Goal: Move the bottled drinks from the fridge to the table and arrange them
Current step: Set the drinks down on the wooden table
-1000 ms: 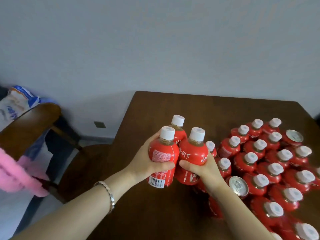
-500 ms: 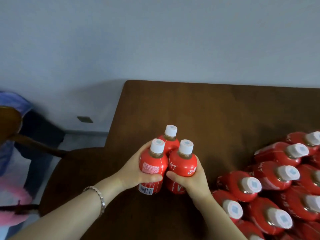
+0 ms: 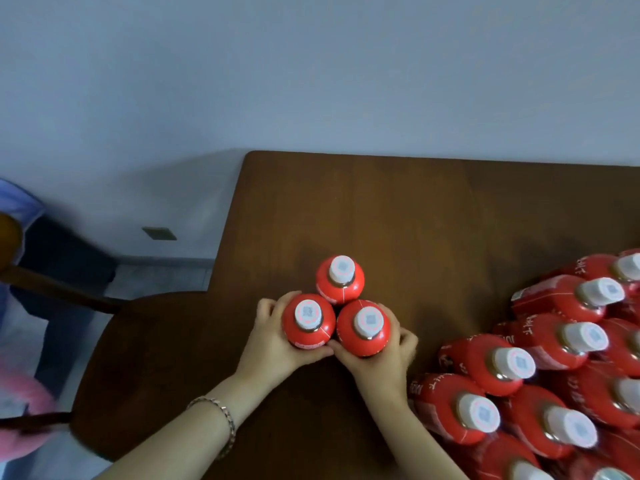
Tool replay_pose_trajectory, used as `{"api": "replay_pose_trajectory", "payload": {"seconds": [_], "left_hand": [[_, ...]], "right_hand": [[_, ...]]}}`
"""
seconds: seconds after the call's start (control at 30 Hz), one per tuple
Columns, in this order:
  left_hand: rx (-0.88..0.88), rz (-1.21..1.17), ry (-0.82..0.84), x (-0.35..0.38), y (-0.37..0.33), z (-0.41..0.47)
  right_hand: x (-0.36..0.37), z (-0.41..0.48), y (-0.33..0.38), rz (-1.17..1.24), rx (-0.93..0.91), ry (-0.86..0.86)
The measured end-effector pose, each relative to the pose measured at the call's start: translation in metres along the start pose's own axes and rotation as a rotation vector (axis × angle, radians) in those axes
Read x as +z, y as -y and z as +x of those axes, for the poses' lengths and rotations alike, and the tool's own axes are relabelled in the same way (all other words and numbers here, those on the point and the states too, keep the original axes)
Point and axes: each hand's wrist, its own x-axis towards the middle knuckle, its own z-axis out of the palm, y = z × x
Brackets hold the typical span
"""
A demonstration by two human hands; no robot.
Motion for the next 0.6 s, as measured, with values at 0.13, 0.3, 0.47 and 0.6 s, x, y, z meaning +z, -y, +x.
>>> {"api": "replay_pose_trajectory", "payload": {"seconds": [0.13,0.3,0.47,0.6], "left_hand": [[-0.174,-0.128,0.018,0.011,-0.004,0.002],[-0.475,0.197,0.152,0.023,-0.03,-0.008],[-0.414,0.483,0.567,0.016,-0.093,-0.043],[-0.134,0.543,0.47,0.023,-0.173,-0.067]], "right_hand": [[0.0,-0.004,0.016,-0.007,0.205,0.02],[-0.013,-0.024,0.028,-0.223,0.356,0.164],[-0.065,-0.047,0.055,-0.409,0.066,0.367],[-0.142,-0.065,0.089,-0.424,-0.036,0.287]]}}
